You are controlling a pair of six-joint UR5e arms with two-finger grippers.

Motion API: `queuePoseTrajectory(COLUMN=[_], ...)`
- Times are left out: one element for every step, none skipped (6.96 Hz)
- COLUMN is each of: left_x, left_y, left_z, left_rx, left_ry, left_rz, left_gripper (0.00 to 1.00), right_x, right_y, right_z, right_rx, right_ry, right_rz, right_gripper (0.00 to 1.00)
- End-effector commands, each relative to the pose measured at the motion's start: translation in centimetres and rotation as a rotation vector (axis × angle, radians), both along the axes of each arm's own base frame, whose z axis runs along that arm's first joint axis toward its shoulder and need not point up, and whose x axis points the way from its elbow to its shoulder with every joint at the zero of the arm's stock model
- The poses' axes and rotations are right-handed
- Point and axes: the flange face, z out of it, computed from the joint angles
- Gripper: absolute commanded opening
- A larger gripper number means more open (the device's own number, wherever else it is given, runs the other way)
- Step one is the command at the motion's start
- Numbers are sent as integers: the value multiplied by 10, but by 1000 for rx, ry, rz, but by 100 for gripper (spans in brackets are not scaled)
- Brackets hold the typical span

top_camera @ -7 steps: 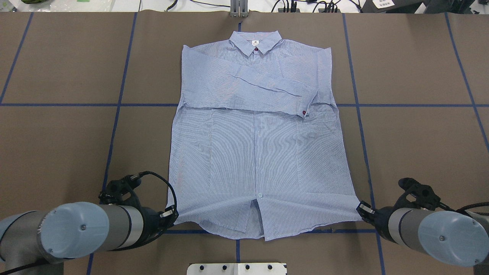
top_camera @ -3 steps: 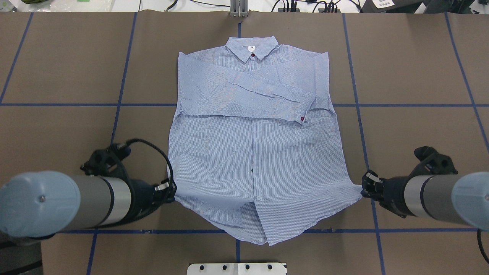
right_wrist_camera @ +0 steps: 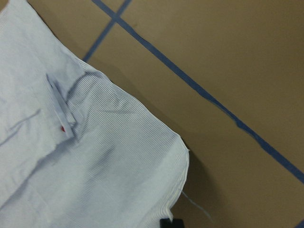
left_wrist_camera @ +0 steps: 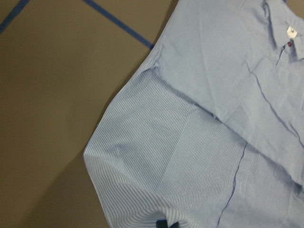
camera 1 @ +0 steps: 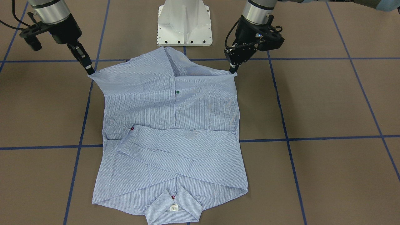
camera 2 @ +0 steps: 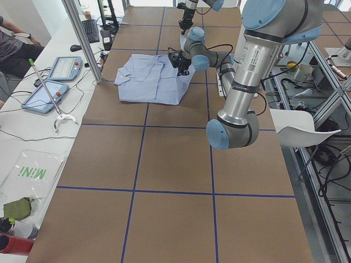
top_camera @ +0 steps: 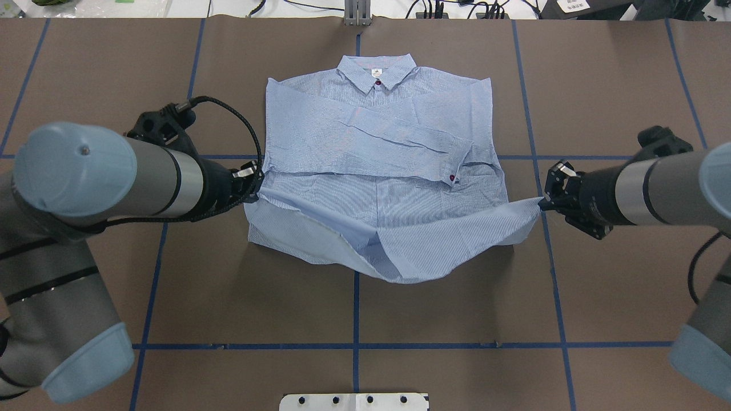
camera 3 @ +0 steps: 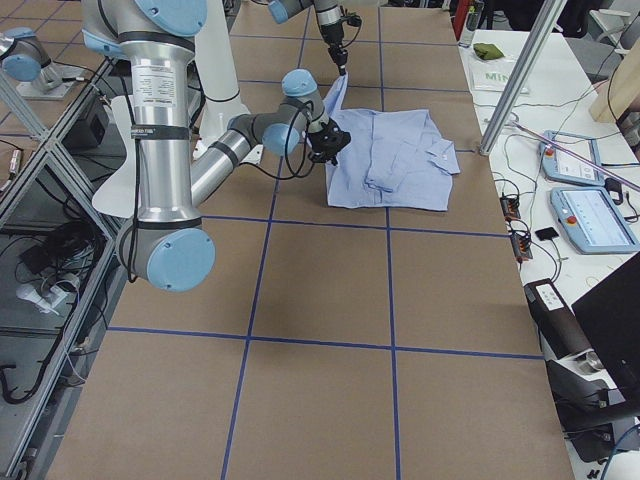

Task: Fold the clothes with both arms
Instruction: 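Lift the hem with both grippers and fold it up toward the collar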

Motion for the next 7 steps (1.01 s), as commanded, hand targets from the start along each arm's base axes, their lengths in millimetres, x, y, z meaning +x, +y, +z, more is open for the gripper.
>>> queuePoseTrajectory(left_x=[-19,-7,15,23,34,34,50], left_y=[-69,-100,-140,-174,-205,-237,-263], left_z=[0,5,14,26,32,38,50], left_rx=[66,79,89,98,124,133,136], left_ry=[-65,-87,-77,-70,-82,-97,-113], left_rz=[-34,-42,-64,-91,-97,-115,-119], left_gripper=[0,0,0,0,0,0,0], right_x=[-16,-14,-19,-24,-29,-34,-42], right_y=[-92,-125,-152,-174,-195,-223,-238], right_z=[-24,-19,-10,-10,-9,-8,1], right_rx=[7,11,6,10,0,-12,-7], right_ry=[132,174,202,225,243,268,299], right_rz=[27,35,36,31,34,38,9], right_gripper=[0,0,0,0,0,0,0])
